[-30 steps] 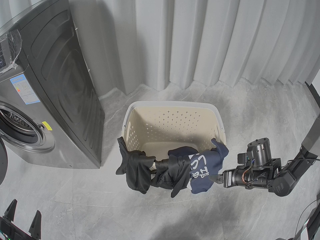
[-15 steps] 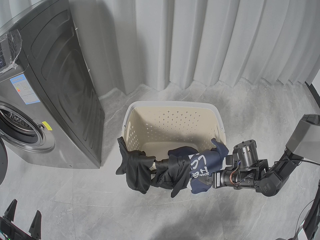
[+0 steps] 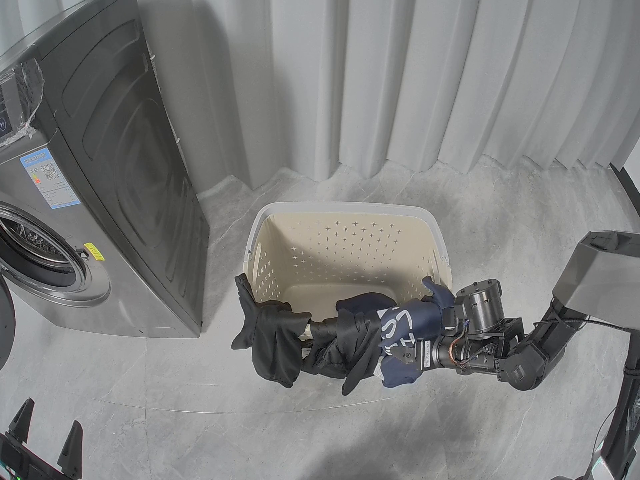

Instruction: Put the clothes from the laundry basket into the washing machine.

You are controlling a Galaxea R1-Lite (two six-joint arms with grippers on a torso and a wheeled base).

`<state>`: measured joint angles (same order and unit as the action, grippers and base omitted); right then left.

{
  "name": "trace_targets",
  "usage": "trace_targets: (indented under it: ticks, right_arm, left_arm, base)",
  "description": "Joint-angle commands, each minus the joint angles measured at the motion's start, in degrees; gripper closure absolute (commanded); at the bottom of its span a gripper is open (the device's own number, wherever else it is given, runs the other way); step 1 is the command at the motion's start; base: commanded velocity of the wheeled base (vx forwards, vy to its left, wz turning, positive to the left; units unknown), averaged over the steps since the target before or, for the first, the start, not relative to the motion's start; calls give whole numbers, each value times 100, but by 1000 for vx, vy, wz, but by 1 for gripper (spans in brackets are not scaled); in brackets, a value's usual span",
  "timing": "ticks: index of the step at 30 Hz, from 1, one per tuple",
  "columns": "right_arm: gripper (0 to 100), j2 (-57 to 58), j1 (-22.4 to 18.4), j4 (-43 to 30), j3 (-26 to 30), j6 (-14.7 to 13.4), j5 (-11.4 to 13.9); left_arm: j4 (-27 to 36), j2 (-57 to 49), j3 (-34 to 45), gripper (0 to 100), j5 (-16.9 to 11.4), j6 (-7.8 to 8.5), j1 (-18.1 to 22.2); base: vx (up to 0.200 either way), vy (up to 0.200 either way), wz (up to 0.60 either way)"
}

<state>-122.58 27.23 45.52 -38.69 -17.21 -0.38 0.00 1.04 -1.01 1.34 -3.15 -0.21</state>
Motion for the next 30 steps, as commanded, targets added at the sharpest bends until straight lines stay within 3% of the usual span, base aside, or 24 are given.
trace_targets:
  ticks: [1,8,9,18,30]
  right_arm:
    - [0,-196,-16,238,-59,34,-15]
    - [0,-267,-25,361,-77,16,-41]
    - [100,-258,-25,387,-95,16,-41]
    - [100,-109,-52,607,81,25,-41]
    - [100,1148,-52,546,714,51,-33]
  left_arm:
    - [0,-68,92,0,7,-2,3]
    - [0,-68,92,0,7,-2,3]
    - [0,-68,92,0,-2,-2,3]
    - [0,-68,92,0,-2,-2,3]
    - [0,-68,92,0,7,-2,3]
  base:
    - [0,0,0]
    - [0,0,0]
    - [0,0,0]
    - [0,0,0]
    - [0,0,0]
